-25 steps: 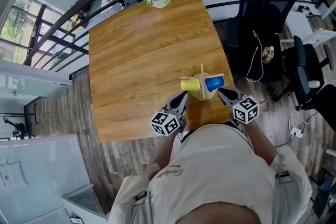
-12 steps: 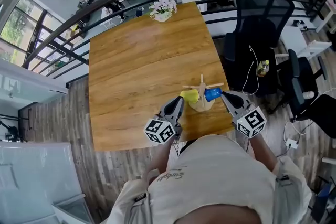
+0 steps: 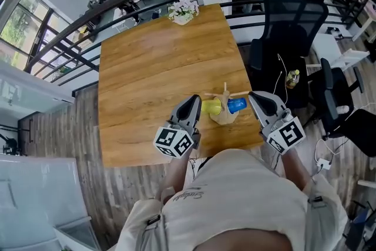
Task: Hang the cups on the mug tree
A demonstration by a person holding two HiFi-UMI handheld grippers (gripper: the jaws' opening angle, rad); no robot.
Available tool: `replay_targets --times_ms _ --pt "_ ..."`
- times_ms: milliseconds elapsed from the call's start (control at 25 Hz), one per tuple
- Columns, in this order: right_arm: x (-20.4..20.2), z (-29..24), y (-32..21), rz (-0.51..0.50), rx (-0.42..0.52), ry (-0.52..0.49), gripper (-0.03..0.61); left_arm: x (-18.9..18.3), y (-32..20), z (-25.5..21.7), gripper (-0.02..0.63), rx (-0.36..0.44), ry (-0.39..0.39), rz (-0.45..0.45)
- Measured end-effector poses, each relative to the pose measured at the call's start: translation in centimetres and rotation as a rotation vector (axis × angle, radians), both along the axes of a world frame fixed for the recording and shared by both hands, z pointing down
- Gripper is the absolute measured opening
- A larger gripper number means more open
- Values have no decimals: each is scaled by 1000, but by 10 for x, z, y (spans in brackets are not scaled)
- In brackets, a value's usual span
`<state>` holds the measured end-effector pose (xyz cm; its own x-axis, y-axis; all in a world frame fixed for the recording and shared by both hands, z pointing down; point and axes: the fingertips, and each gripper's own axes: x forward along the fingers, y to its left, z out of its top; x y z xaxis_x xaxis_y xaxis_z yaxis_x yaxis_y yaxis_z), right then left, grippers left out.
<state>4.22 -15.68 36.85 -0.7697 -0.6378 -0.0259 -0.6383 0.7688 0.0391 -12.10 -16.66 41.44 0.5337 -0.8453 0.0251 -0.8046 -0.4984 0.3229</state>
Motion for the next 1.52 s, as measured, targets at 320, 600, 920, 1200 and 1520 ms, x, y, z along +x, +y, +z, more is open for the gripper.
replay_targets --times_ms 320,600,920,1200,1520 --pt "-3 -8 1 19 -54 -30 -5 5 0 -27 28 61 -33 -6" --pt "3 -2 8 37 -60 -13 -5 3 7 -33 28 69 -54 -18" --pt "2 3 8 30 -65 -23 -5 11 16 -35 28 77 -58 1" --pt "2 8 12 54 -89 -61 -5 12 24 -32 28 64 -64 20" --pt "9 15 17 72 -103 -63 -6 18 27 -31 28 72 -68 37"
